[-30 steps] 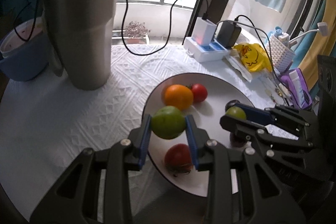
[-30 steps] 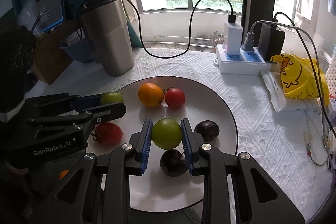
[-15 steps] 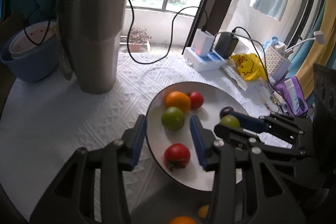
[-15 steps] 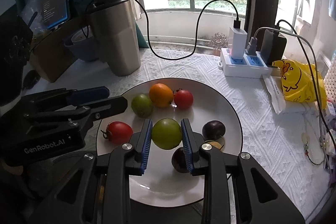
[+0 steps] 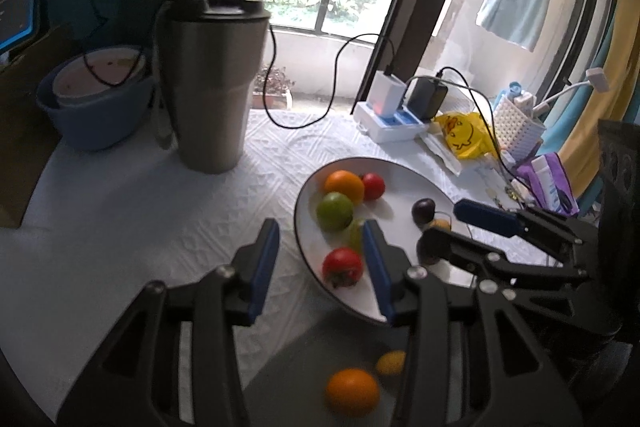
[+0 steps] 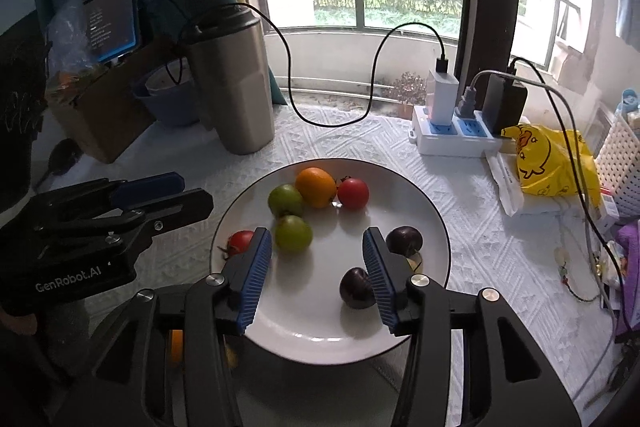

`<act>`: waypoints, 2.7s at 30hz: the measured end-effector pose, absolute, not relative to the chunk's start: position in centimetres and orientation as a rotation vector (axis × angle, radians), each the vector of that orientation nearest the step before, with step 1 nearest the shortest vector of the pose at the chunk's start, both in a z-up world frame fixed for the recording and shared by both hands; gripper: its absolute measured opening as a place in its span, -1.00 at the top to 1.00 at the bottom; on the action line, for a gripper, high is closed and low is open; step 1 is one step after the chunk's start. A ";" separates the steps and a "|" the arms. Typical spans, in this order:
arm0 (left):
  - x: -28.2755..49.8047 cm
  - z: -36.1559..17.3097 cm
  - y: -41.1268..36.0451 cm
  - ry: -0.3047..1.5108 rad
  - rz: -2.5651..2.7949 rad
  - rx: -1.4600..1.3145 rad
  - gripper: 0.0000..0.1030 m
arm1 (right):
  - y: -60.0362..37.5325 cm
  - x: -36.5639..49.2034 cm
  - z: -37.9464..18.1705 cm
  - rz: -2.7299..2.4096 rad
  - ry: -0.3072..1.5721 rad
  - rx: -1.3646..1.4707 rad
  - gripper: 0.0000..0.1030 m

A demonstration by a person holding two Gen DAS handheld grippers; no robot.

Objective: Organize fruits
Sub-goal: 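Move both open grippers back over the orange and yellow fruit on the mat, then grasp the orange with the left gripper while the right gripper grasps the yellow-brown fruit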

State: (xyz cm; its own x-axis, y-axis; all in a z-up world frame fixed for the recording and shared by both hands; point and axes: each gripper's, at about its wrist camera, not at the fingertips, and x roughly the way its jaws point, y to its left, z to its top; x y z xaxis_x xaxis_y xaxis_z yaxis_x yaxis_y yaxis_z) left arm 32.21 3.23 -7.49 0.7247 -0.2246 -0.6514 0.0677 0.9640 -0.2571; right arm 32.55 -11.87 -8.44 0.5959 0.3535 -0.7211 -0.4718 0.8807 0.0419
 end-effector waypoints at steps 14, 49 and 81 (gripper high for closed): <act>27.2 -8.0 3.8 0.741 -0.146 -0.236 0.13 | -11.0 28.3 -7.6 0.496 0.776 -0.180 0.03; 23.2 -11.2 4.2 0.800 -0.113 -0.232 0.13 | -8.8 25.5 -14.2 0.556 0.917 -0.192 0.42; 25.1 -12.7 -2.9 0.915 -0.178 -0.156 0.16 | -16.2 25.1 -12.3 0.568 0.842 -0.080 0.47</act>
